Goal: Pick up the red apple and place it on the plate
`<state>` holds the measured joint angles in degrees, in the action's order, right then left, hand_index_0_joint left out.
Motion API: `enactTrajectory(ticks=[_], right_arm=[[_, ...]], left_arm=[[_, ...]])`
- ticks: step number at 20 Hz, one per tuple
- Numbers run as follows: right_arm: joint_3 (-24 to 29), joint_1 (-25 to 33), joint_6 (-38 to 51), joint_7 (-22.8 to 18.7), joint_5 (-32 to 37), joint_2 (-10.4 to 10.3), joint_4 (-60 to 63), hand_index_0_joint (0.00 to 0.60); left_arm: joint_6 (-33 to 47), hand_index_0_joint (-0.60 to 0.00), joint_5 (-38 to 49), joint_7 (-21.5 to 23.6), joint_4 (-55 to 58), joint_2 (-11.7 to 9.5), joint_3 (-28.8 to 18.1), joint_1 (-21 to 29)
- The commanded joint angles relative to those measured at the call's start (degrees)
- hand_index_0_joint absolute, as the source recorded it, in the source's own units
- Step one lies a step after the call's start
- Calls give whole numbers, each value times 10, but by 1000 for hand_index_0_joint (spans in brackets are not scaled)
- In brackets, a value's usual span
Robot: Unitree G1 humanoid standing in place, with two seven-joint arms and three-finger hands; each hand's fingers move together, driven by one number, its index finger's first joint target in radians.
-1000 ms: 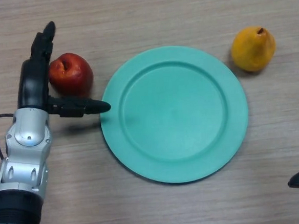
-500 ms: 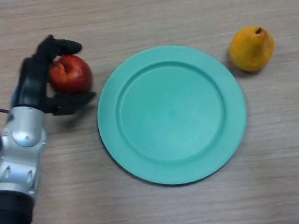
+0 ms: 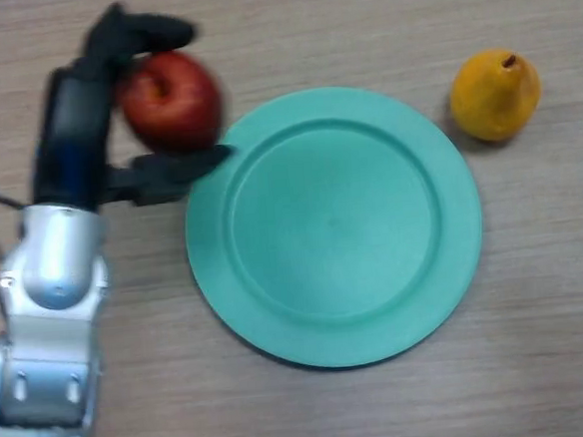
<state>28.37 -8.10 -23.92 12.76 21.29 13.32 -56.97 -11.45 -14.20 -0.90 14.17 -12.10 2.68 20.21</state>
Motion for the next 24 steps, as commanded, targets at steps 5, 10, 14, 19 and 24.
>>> enactTrajectory(ticks=[5, 10, 14, 19, 24], right_arm=[[50, 4, 56, 13, 17, -7, -26, 0], [56, -3, 85, 24, 0, -15, -9, 0], [60, -3, 103, 19, -18, -16, -1, 0], [52, -4, 121, 18, -39, -20, 7, 0], [38, -3, 117, 13, -47, -20, 4, 0]], left_arm=[[87, -600, 17, -17, 25, 12, 74, -22], [173, -600, 9, -52, -45, 12, 99, -42], [184, -600, 47, -71, -44, 12, 92, -44], [156, -1, 65, -75, -30, 12, 81, -45], [113, 0, 72, -78, 36, 12, 60, -54]])
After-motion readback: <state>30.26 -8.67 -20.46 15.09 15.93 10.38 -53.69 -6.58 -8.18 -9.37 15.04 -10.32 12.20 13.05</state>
